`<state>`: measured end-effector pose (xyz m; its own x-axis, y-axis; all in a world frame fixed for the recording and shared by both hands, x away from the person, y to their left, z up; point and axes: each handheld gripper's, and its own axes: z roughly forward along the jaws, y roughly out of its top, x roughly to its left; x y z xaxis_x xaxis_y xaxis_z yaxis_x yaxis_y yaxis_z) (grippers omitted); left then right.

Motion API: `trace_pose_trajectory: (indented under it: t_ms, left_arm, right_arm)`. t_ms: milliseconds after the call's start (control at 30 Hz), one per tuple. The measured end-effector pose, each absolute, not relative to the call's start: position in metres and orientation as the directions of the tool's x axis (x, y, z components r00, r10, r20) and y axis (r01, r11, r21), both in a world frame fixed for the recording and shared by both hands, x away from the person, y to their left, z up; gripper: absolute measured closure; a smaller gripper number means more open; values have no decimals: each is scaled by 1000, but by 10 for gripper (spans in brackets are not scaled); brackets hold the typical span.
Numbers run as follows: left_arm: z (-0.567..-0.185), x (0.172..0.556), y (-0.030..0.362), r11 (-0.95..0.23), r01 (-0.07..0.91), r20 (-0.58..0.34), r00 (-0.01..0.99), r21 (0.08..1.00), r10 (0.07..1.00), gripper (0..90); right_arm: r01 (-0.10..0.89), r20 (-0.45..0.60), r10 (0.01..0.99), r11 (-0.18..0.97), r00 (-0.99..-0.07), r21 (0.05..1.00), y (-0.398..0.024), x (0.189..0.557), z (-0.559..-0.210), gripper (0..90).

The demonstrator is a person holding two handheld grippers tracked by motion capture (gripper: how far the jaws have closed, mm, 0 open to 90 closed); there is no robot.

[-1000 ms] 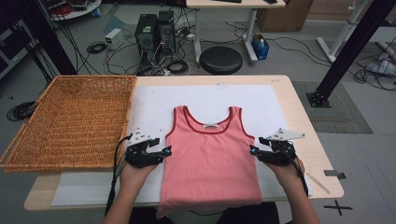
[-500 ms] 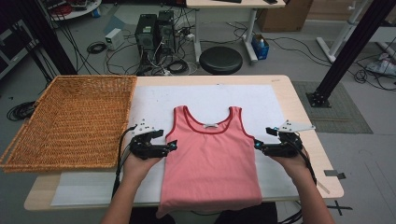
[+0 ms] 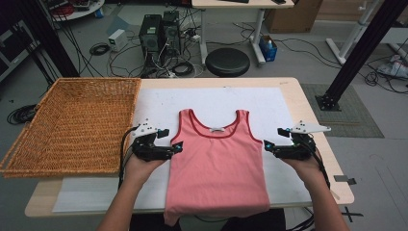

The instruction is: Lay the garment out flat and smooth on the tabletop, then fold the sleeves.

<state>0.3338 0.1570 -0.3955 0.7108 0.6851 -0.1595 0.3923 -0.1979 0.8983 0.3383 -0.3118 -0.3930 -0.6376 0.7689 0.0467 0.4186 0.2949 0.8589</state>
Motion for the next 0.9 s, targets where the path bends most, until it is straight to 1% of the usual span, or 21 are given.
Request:
trace_pose_trajectory:
  t_ms: [167, 300, 600, 767, 900]
  left_arm:
    - [-392, 337, 159, -199, 387, -155, 712, 900, 684, 195]
    - [-391, 336, 158, -198, 385, -152, 709, 901, 689, 190]
    - [-388, 331, 158, -194, 385, -153, 707, 902, 690, 189]
    - [-390, 333, 158, -194, 395, -169, 717, 898, 676, 189]
    - [-390, 334, 155, -209, 397, -166, 725, 894, 668, 189]
  right_arm:
    - [412, 58, 762, 283, -645, 866, -314, 337, -391, 204]
    - [410, 65, 755, 279, -652, 868, -315, 339, -389, 193]
    - [399, 39, 749, 307, -662, 864, -313, 340, -378, 186]
    - [395, 23, 750, 322, -661, 860, -311, 350, -368, 186]
    - [389, 0, 748, 345, -663, 854, -304, 371, -356, 186]
